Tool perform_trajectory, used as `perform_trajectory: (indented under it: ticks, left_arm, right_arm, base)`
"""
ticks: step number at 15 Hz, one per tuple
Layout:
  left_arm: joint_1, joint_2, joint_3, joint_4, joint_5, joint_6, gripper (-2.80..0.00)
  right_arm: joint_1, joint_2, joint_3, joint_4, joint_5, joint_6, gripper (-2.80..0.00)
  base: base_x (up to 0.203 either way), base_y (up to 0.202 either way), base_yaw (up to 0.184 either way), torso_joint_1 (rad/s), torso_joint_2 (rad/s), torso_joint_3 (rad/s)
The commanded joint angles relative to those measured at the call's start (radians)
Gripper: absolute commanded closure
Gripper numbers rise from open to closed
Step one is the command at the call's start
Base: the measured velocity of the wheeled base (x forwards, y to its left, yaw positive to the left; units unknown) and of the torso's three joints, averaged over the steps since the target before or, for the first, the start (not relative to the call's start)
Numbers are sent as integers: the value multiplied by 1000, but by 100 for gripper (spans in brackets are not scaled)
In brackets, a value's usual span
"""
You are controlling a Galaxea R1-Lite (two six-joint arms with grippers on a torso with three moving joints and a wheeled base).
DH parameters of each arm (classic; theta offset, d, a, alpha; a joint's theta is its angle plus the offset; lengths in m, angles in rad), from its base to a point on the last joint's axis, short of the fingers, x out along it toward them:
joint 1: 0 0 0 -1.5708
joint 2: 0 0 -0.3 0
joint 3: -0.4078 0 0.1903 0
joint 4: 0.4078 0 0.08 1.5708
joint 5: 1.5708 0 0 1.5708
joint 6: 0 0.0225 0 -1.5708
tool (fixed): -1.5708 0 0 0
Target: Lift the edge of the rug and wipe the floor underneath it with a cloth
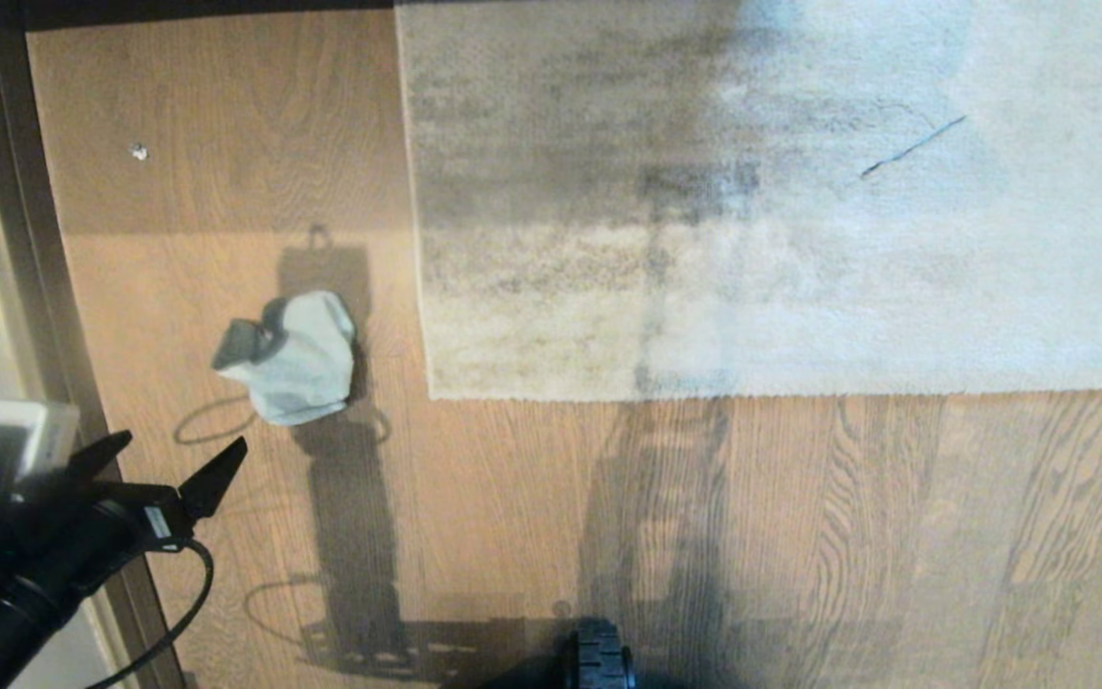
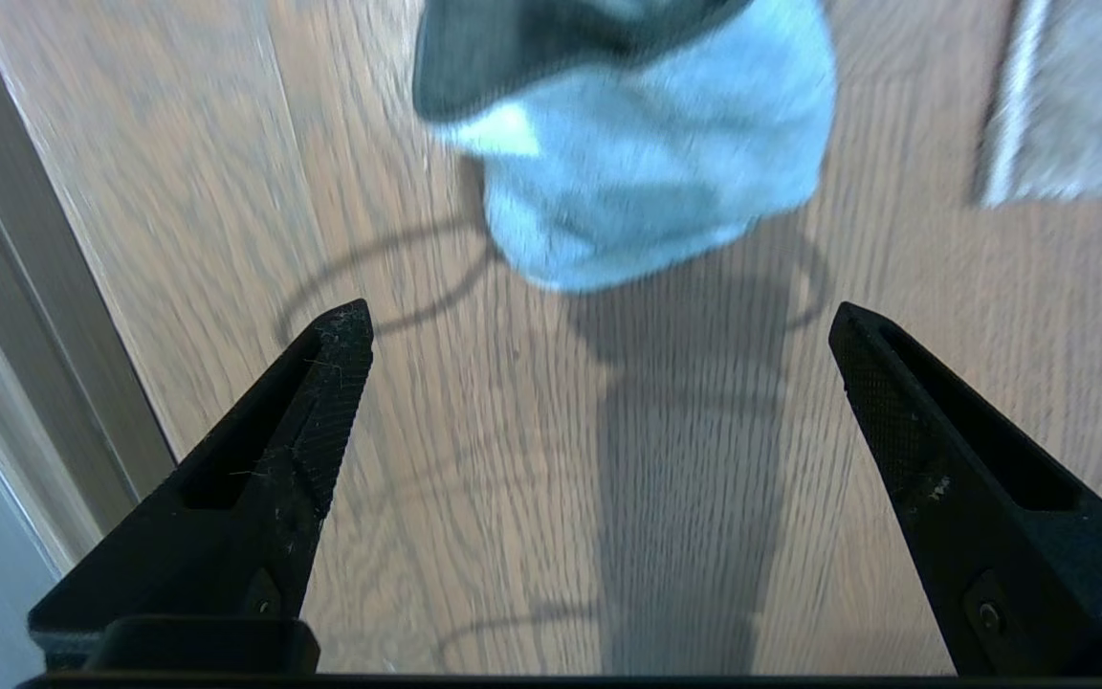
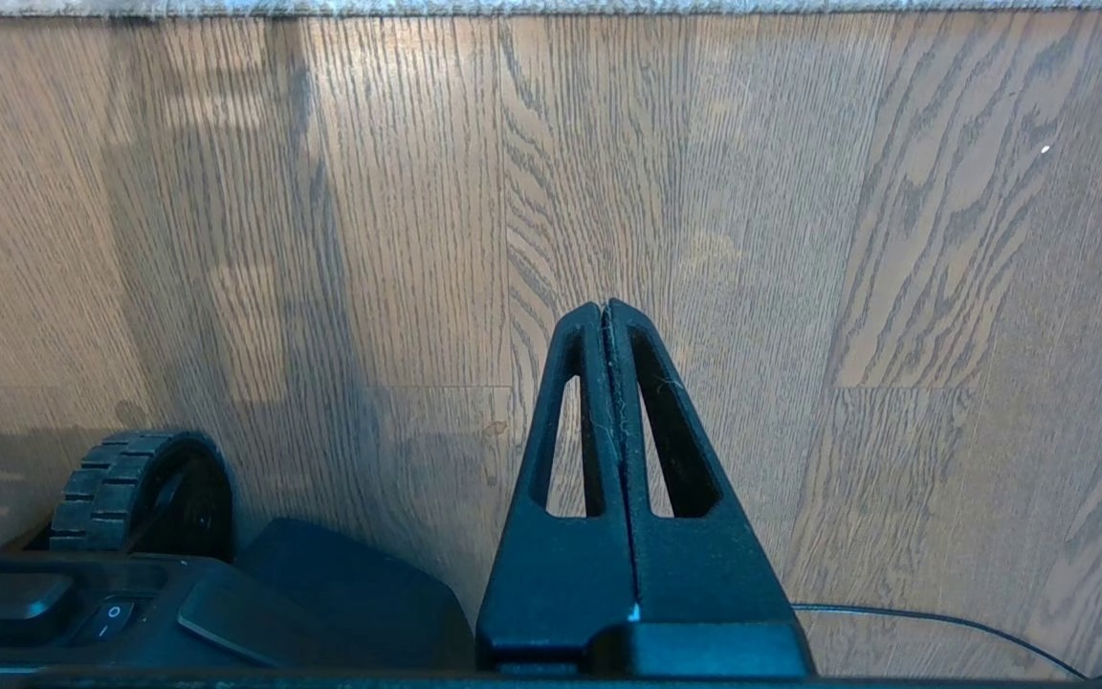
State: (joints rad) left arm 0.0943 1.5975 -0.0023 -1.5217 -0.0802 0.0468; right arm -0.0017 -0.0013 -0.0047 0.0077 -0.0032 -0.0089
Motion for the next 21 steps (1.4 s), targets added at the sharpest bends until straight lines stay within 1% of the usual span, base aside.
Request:
perform_trajectory:
  ticks: [1, 2, 4, 6, 7, 9, 10, 11, 14, 19, 21]
  left_arm:
    - [-11, -48, 1, -48, 3, 1, 0]
    - [-24, -61, 1, -48, 9, 1, 0]
    - [-26, -92, 1, -48, 13, 1, 0]
    - [-31, -107, 1, -48, 1, 1, 0]
    - [-45, -109, 1, -48, 0, 1, 0]
    - [-50, -138, 1, -48, 0, 0, 0]
    - [-50, -160, 1, -38, 1, -1, 0]
    - [-50, -196, 1, -1, 0, -1, 0]
    - [-50, -356, 1, 176, -3, -3, 0]
    - [-50, -705, 1, 567, -3, -6, 0]
    - [-52, -823, 1, 706, -2, -7, 0]
  right_arm:
    - [0, 1, 0, 0, 0, 0, 0]
    - [0, 1, 0, 0, 0, 0, 0]
    - [0, 1, 0, 0, 0, 0, 0]
    - [0, 1, 0, 0, 0, 0, 0]
    - [0, 1, 0, 0, 0, 0, 0]
    - [0, 1, 0, 0, 0, 0, 0]
    - [0, 1, 0, 0, 0, 0, 0]
    - [0, 1, 0, 0, 0, 0, 0]
    - [0, 1, 0, 0, 0, 0, 0]
    - [0, 1, 0, 0, 0, 0, 0]
    - [0, 1, 0, 0, 0, 0, 0]
  base:
    - [0, 0, 0, 0, 0, 0]
    - [0, 0, 0, 0, 0, 0]
    - [0, 0, 0, 0, 0, 0]
    - [0, 0, 0, 0, 0, 0]
    - [0, 0, 0, 0, 0, 0]
    - [0, 0, 0, 0, 0, 0]
    - [0, 0, 0, 0, 0, 0]
    - [0, 0, 0, 0, 0, 0]
    - [0, 0, 0, 0, 0, 0]
    - [0, 0, 0, 0, 0, 0]
    - [0, 0, 0, 0, 0, 0]
